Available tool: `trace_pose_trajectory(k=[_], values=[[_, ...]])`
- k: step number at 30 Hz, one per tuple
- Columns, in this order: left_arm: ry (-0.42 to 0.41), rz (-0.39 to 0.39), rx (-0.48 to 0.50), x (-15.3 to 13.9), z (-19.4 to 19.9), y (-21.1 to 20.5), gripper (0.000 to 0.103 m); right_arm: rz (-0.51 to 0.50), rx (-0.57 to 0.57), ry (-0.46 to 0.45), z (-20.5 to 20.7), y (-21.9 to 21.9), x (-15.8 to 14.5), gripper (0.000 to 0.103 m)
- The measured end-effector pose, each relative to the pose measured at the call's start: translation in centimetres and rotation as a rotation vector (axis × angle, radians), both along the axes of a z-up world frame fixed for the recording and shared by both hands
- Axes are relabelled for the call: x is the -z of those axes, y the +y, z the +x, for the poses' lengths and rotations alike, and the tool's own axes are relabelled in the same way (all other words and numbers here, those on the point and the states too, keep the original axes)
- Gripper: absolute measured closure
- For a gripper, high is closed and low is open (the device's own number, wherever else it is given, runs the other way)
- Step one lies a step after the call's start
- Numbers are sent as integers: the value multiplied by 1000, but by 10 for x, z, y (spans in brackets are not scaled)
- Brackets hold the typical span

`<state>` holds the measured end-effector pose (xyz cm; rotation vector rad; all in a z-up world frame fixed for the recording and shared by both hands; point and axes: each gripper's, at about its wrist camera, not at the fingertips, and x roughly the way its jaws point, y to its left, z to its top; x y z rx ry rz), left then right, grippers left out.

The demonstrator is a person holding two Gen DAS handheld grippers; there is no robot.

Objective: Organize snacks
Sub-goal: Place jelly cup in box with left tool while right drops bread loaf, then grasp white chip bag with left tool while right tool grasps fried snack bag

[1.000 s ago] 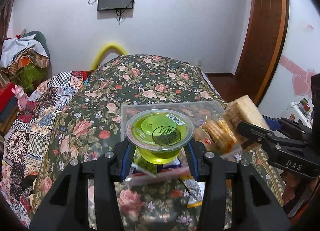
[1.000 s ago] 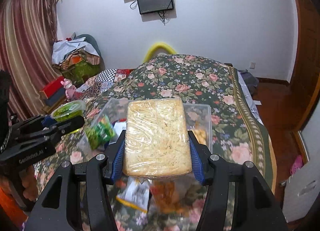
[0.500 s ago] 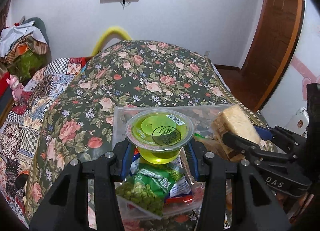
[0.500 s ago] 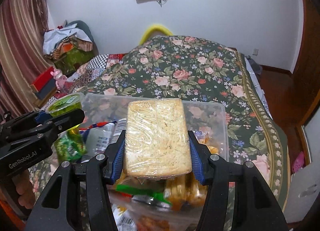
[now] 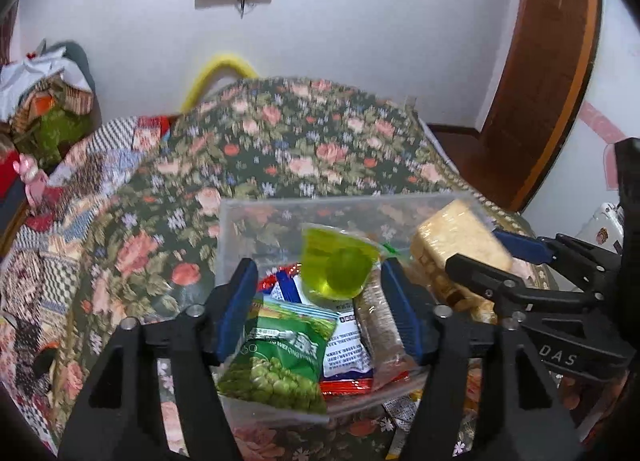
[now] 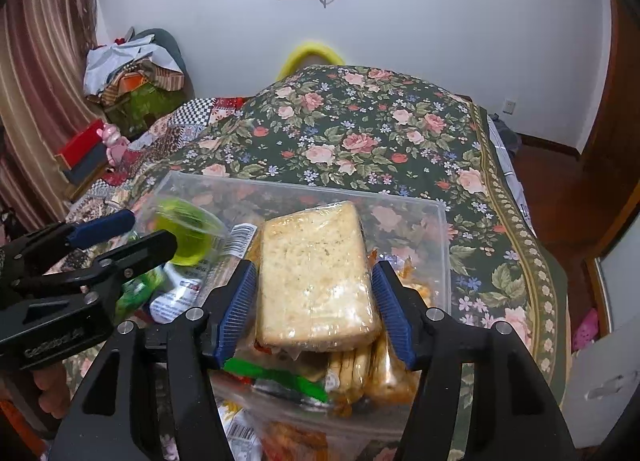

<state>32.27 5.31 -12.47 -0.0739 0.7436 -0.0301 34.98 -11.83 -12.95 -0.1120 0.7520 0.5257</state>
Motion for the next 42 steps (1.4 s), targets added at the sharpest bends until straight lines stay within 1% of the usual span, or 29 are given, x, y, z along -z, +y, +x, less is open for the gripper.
trace_pose_trajectory(k=[3, 5, 9, 13, 15, 18, 23, 28, 34, 40, 41, 42], values=[[-35, 23, 15, -13, -13, -4, 37, 21, 3, -14, -7, -6, -7, 39], [-47, 21, 26, -20, -21, -6, 36, 34, 2, -24, -14, -11, -11, 39], [-54, 12, 39, -26, -37, -7, 34, 60, -1, -32, -32, -25, -18, 38], [-39, -1, 48, -24, -54, -8, 34, 65, -2, -39, -49, -39, -20, 36], [-24, -10, 54, -20, -61, -9, 34, 61, -1, -38, -58, -47, -18, 33], [0, -16, 57, -11, -71, -12, 34, 49, 4, -31, -67, -54, -12, 32], [57, -30, 66, 13, -83, -18, 34, 37, 8, 9, -78, -61, 6, 32], [113, -45, 77, 37, -88, -23, 34, 20, 4, 63, -80, -61, 30, 32], [179, -62, 97, 64, -84, -34, 34, 3, -11, 124, -73, -55, 56, 32], [206, -75, 115, 77, -75, -43, 34, 2, -19, 157, -59, -47, 72, 33], [211, -76, 117, 79, -73, -45, 34, 5, -21, 164, -58, -46, 74, 38], [216, -77, 118, 81, -72, -46, 34, 14, -38, 175, -57, -45, 77, 47]])
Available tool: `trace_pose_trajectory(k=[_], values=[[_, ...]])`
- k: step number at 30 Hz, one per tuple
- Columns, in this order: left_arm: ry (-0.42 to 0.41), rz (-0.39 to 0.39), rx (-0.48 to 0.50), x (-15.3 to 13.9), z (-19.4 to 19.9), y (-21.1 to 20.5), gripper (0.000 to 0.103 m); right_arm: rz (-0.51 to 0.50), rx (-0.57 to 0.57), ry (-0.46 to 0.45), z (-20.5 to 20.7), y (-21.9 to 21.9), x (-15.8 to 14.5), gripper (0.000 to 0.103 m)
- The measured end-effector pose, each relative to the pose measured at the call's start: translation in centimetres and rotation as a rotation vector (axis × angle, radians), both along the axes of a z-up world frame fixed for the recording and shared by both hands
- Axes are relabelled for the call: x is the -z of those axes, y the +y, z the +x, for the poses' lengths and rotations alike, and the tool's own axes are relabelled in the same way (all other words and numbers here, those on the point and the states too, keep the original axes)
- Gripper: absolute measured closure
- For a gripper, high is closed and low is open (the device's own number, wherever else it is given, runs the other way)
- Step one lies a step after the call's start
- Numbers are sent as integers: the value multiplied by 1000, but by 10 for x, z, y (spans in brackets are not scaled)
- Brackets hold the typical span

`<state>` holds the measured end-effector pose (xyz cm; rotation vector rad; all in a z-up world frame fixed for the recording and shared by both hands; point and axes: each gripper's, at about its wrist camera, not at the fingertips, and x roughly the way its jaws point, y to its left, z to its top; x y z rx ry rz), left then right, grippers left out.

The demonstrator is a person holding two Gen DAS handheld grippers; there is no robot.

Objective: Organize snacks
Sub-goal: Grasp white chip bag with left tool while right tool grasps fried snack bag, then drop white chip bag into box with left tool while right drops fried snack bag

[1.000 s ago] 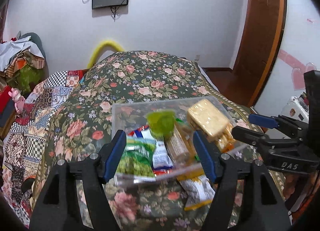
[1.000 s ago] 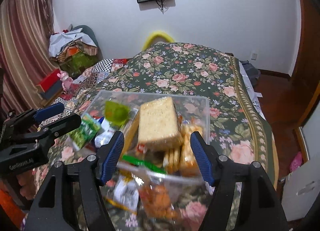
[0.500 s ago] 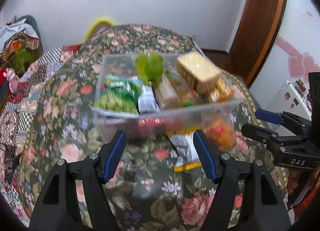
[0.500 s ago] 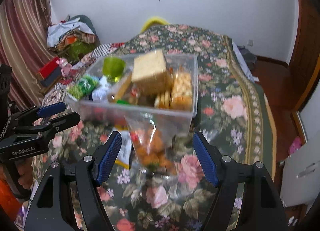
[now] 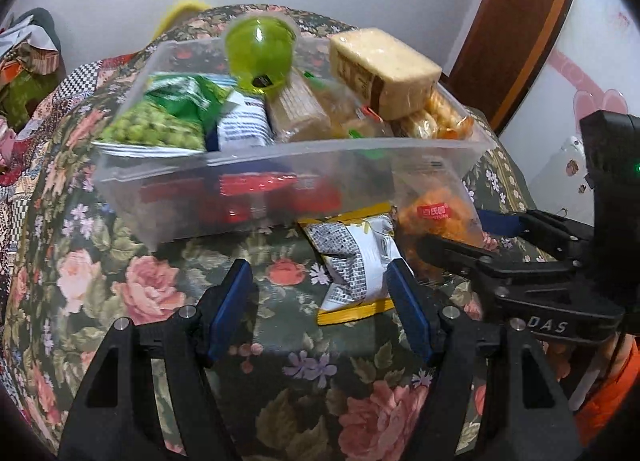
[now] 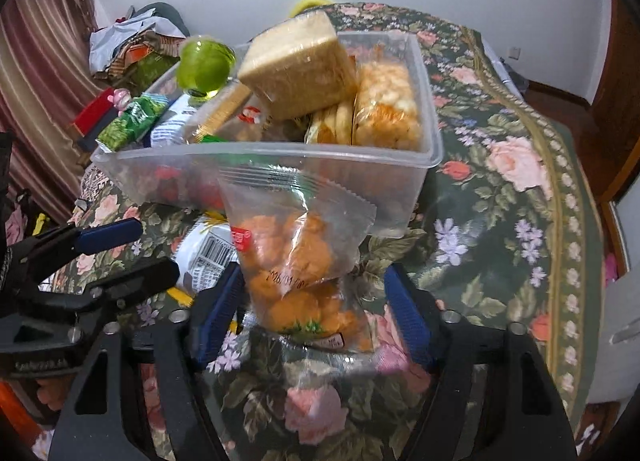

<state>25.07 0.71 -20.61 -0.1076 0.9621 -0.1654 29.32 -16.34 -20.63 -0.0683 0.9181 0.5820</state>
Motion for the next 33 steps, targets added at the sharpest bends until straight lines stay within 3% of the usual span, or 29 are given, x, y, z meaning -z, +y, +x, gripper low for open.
trace_pose_trajectory(k=[6, 13, 18, 23, 24, 33], values=[[27, -25, 17, 11, 6, -9, 34, 3, -20, -42, -14, 0, 0, 62], [56, -72, 11, 22, 20, -20, 34, 15, 33, -53, -23, -25, -5, 63], [38, -22, 12, 26, 20, -34, 55, 38, 57, -54, -26, -37, -10, 63], [30, -39, 13, 20, 8, -36, 64, 57, 59, -68, -31, -40, -19, 63], [24, -35, 13, 18, 3, -33, 70, 60, 58, -74, -32, -40, -21, 63], [-75, -11, 32, -23, -32, -23, 71, 97, 46, -120, -40, -34, -44, 63]])
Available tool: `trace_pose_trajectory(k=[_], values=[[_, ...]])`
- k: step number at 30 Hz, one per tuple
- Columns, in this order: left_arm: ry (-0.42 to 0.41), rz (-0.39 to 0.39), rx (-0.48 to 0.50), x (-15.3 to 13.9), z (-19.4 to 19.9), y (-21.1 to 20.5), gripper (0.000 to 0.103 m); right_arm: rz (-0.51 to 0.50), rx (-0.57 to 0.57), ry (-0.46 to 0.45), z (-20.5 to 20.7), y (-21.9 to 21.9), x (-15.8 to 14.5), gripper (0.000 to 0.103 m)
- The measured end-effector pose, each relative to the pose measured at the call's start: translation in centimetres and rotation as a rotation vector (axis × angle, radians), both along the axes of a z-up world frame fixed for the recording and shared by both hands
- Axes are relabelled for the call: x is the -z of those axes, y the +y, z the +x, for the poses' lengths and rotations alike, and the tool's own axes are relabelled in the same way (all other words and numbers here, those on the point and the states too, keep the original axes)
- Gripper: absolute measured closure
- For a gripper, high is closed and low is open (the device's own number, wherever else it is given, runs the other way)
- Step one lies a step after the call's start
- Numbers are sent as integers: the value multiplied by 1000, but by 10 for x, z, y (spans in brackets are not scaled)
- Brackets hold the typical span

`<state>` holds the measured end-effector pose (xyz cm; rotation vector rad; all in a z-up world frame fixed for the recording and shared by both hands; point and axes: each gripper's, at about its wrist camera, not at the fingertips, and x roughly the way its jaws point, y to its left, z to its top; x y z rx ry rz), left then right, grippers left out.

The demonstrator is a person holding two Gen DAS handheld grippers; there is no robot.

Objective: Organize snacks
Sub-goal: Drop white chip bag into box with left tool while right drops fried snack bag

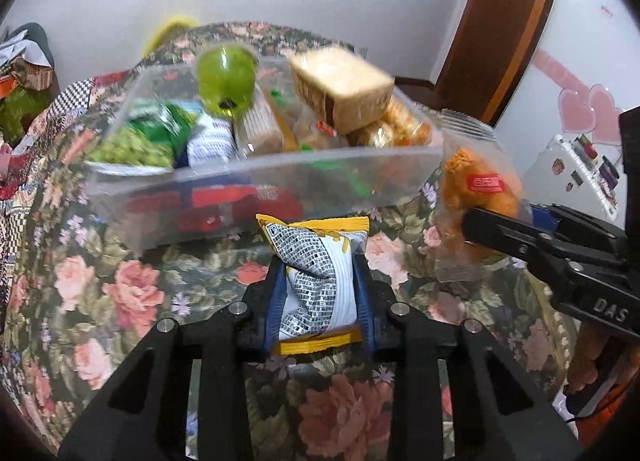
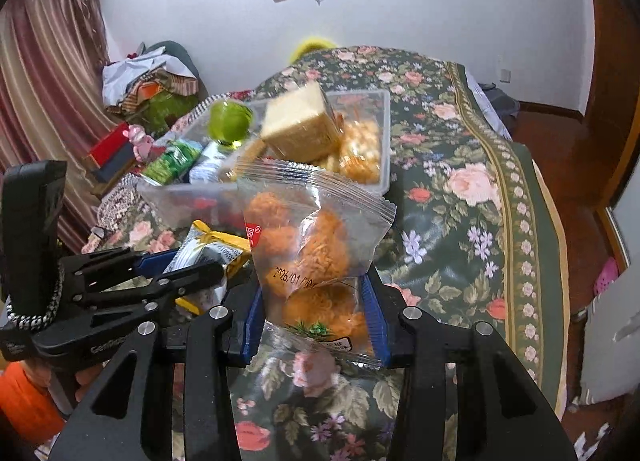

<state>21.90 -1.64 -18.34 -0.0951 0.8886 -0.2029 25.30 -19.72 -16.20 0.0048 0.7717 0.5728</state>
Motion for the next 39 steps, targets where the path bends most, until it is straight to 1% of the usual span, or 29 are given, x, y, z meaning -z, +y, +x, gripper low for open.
trace_pose_trajectory(k=[3, 9, 10, 14, 19, 24, 32, 34, 35, 37, 39], values=[[-41, -15, -11, -19, -8, 8, 71, 11, -6, -21, -2, 4, -9, 63], [-118, -38, -45, -53, -10, 28, 71, 44, -19, -51, 7, 16, -25, 63], [-121, -45, -51, -55, 4, 36, 71, 51, -23, -56, 9, 19, -28, 63], [-148, -40, -81, -65, 16, 47, 71, 65, -38, -74, 18, 32, -35, 63], [-162, -32, -110, -67, 42, 59, 71, 67, -60, -92, 29, 52, -40, 63], [-146, -33, -143, -60, 67, 70, 71, 74, -89, -58, 48, 71, -36, 63], [-112, 3, -159, -44, 88, 73, 71, 14, -99, -40, 67, 95, -23, 63], [-113, 10, -149, -40, 88, 75, 69, 4, -103, -38, 67, 97, -19, 63], [-114, 17, -145, -40, 87, 75, 66, 5, -108, -32, 67, 97, -19, 61], [-111, 19, -145, -40, 85, 76, 62, 1, -110, -27, 64, 96, -20, 61], [-111, 20, -145, -41, 82, 76, 55, -11, -101, -34, 60, 94, -22, 58]])
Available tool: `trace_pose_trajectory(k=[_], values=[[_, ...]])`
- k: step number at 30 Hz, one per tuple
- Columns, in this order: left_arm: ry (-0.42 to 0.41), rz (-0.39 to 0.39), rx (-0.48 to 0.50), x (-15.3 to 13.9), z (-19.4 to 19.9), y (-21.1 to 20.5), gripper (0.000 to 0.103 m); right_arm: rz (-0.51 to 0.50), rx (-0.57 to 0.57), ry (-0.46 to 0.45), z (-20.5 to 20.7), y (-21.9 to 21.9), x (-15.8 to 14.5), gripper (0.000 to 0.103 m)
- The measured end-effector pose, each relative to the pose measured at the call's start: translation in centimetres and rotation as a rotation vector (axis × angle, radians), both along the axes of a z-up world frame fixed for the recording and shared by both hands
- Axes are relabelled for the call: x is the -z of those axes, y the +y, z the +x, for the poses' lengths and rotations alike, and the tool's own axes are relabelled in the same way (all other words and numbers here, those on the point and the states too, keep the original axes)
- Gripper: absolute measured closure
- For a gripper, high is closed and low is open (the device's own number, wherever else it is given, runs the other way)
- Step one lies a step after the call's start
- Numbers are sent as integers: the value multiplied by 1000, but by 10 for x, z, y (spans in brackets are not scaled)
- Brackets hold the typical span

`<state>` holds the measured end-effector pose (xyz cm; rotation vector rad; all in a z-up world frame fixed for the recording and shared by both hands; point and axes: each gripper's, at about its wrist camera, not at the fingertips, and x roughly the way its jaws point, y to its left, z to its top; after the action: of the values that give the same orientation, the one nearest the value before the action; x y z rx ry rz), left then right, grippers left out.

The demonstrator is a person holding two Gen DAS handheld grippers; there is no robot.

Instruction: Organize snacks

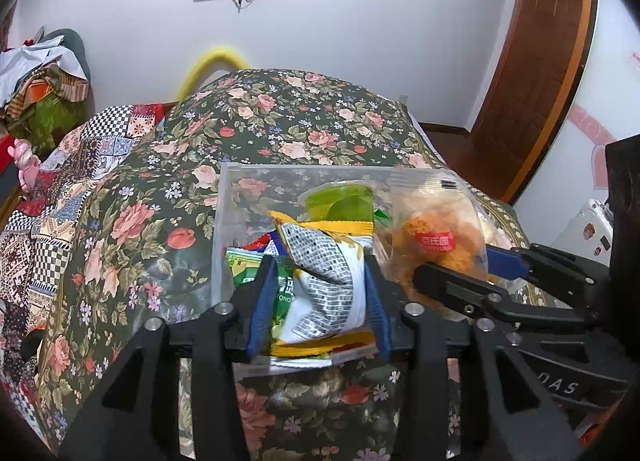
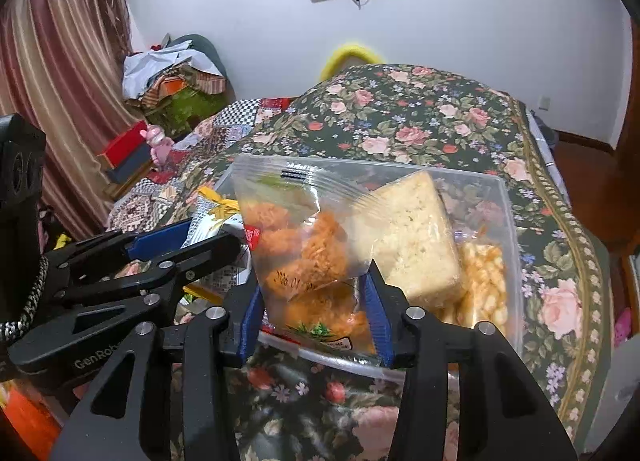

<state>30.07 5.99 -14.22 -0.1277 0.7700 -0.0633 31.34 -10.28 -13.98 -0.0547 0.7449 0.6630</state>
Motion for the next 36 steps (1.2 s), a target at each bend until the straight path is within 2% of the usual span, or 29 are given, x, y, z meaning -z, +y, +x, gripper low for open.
trace_pose_trajectory(k=[3, 5, 10, 16, 22, 25, 29, 36], values=[[-13, -2, -6, -4, -8, 2, 47, 7, 14, -1, -5, -6, -3, 48], [-25, -1, -6, -8, -14, 2, 47, 17, 21, -6, -8, -11, -6, 43], [-61, -4, -8, -23, -34, 1, 47, 28, 31, -48, -27, -22, -21, 43], [-172, 19, -5, -62, -74, -7, 47, 52, 64, -142, -58, -42, -52, 43], [-293, 33, -3, -103, -116, -13, 46, 121, 86, -222, -91, -62, -87, 43], [-342, 34, -5, -119, -135, -14, 41, 139, 90, -261, -109, -66, -100, 43], [-408, 47, -3, -134, -161, -17, 31, 160, 94, -304, -128, -70, -111, 29], [-467, 65, -6, -145, -185, -21, 10, 166, 119, -361, -148, -71, -115, 13]])
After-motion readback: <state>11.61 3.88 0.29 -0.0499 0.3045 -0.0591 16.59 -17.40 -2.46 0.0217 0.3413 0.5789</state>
